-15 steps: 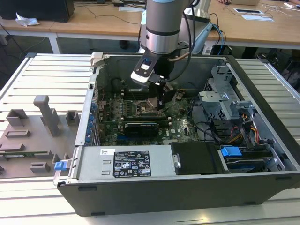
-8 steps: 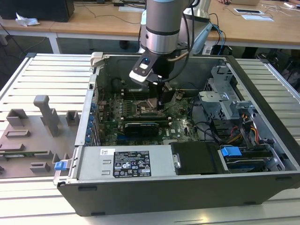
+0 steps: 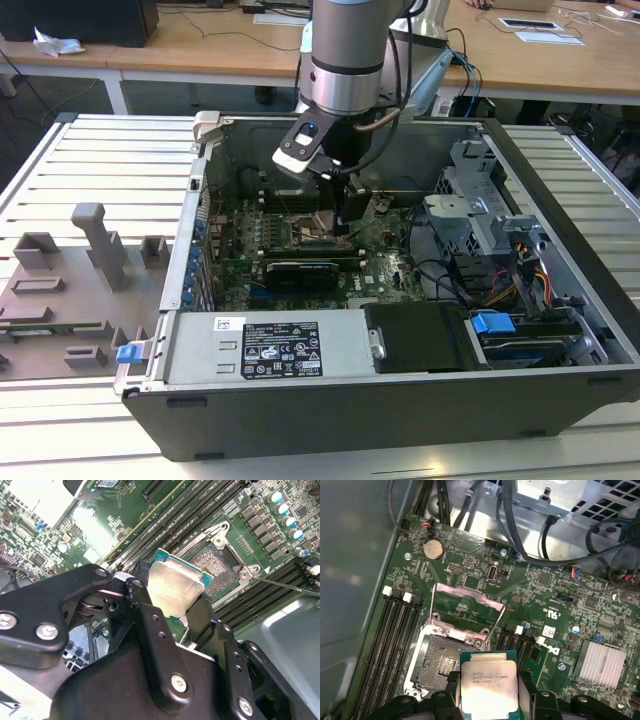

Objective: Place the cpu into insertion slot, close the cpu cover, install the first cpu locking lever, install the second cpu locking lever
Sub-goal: 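Place the cpu into insertion slot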

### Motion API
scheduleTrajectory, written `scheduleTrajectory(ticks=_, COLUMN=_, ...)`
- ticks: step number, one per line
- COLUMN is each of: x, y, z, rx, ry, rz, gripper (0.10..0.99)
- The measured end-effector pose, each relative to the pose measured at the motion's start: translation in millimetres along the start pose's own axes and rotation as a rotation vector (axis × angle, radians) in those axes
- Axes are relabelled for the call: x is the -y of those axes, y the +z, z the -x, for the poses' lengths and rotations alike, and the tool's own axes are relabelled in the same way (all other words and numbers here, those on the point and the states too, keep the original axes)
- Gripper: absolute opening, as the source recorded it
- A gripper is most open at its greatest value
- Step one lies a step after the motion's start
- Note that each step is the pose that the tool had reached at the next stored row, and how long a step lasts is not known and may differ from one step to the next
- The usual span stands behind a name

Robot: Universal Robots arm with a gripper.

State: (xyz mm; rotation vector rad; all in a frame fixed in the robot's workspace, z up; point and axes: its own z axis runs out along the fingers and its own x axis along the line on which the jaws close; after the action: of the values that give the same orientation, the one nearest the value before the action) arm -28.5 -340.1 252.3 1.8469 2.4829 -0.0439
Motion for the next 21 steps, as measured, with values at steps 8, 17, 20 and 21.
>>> scheduleTrajectory(ticks=8, x=0.0, y=0.0, z=0.0, rx=0.0175, ry=0.065, rz=-0.009, gripper=0.545)
scheduleTrajectory(ticks=17, x=0.0, y=0.0, z=0.0, rx=0.031, ry=0.127, rz=-0.016, gripper=0.545)
scheduleTrajectory(ticks=20, x=0.0, y=0.0, z=0.0, rx=0.0351, ry=0.146, rz=-0.019, gripper=0.545)
scheduleTrajectory(ticks=21, x=0.0, y=0.0, z=0.0, rx=0.0365, ry=0.153, rz=-0.019, gripper=0.545)
